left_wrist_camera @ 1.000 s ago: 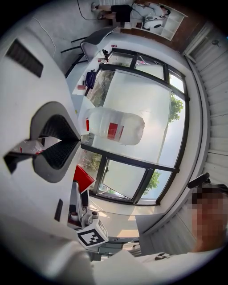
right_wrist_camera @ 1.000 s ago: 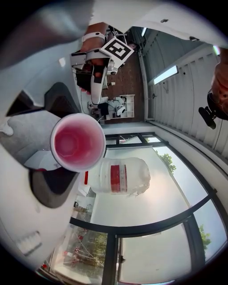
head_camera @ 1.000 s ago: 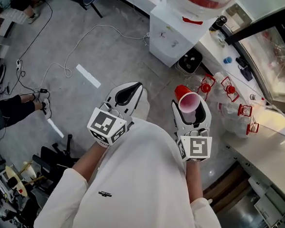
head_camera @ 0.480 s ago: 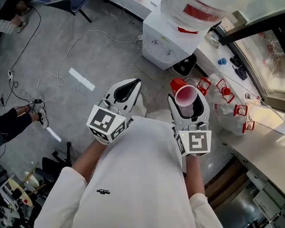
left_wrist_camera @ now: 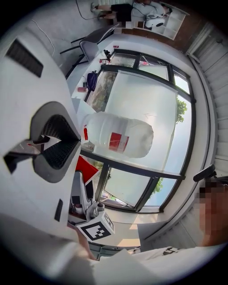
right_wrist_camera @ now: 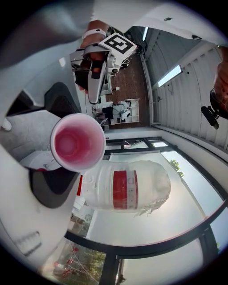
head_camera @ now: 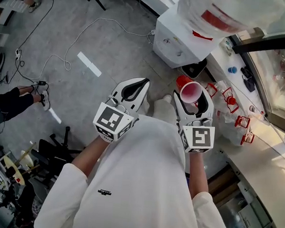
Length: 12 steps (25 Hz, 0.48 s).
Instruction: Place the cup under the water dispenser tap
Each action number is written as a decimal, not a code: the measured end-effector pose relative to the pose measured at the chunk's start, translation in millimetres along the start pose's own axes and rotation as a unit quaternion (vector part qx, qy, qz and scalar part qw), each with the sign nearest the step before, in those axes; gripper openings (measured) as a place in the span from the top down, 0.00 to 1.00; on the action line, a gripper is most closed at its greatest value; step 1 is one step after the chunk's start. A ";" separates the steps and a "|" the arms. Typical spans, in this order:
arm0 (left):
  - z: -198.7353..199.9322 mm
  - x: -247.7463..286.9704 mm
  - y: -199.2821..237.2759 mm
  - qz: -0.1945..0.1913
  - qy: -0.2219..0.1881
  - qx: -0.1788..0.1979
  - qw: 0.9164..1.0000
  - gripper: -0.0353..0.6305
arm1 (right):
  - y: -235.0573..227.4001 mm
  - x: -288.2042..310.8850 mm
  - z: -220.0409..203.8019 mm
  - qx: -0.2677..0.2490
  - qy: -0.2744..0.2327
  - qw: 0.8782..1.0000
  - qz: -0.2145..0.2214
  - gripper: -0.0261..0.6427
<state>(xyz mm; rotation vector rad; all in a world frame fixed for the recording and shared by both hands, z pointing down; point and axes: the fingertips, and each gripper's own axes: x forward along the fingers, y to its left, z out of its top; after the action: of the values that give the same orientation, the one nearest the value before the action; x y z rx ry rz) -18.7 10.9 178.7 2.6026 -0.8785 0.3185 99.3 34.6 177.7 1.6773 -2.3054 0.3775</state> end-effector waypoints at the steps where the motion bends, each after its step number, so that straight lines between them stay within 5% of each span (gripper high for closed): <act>1: -2.2 2.1 -1.4 0.003 0.002 -0.001 1.000 0.94 | -1.2 1.5 -2.6 0.000 0.002 1.000 0.005 0.44; 12: -16.3 30.5 1.1 0.027 0.002 -0.008 1.000 0.94 | -18.4 33.3 -32.9 -0.004 0.021 0.999 0.037 0.44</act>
<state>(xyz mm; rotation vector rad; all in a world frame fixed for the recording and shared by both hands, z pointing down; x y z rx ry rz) 2.9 0.6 203.7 2.5662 -0.9478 0.3299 108.9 11.5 221.4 1.5686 -2.3399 0.4145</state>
